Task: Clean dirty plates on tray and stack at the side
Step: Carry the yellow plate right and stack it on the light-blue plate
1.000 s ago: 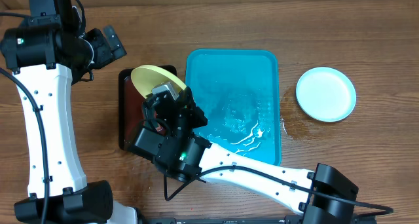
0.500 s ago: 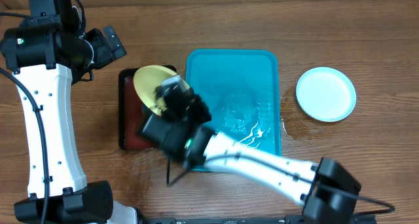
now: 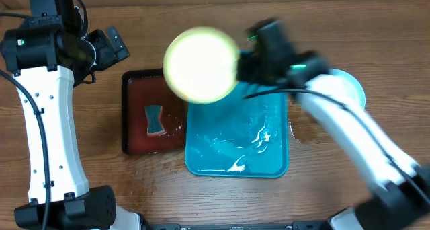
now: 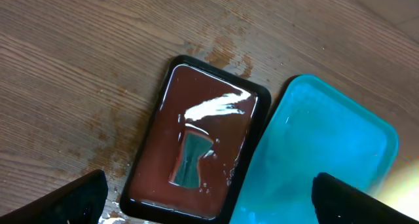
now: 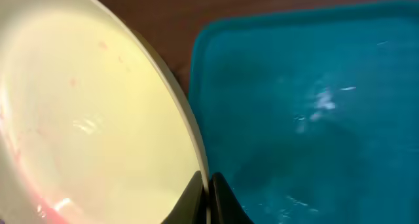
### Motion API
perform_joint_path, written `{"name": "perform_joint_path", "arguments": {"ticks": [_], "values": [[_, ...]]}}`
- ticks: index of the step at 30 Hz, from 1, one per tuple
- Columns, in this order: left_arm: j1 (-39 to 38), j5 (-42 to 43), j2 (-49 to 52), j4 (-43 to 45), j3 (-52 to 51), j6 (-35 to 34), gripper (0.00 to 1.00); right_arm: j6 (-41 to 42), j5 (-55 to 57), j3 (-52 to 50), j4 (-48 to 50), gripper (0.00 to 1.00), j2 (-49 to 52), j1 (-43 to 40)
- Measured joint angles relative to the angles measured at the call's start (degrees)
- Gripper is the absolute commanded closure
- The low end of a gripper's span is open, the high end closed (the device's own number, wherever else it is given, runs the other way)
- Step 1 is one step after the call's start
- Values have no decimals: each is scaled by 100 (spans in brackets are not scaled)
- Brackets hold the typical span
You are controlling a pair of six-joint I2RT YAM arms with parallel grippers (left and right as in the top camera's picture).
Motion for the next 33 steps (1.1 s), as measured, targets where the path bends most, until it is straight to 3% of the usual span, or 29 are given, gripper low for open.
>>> {"name": "perform_joint_path", "arguments": {"ticks": [4,8,14,20,21,23,24,33], "values": [[0,2,0,0,0,0,0,61,114,122,-813,96,-697,-1228],[0,2,0,0,0,0,0,85,415,66,-1451,96,-664,-2535],[0,2,0,0,0,0,0,98,573,-885,-1270,96,-70,-3906],[0,0,0,0,0,0,0,98,538,-1742,-719,96,361,-4649],[0,2,0,0,0,0,0,98,535,-1816,-656,93,393,-4717],[0,2,0,0,0,0,0,127,533,-1945,-590,60,415,-4809],[0,2,0,0,0,0,0,138,509,-1965,-645,54,413,-4815],[0,2,0,0,0,0,0,-566,-420,-1963,-833,46,-72,-4572]]}}
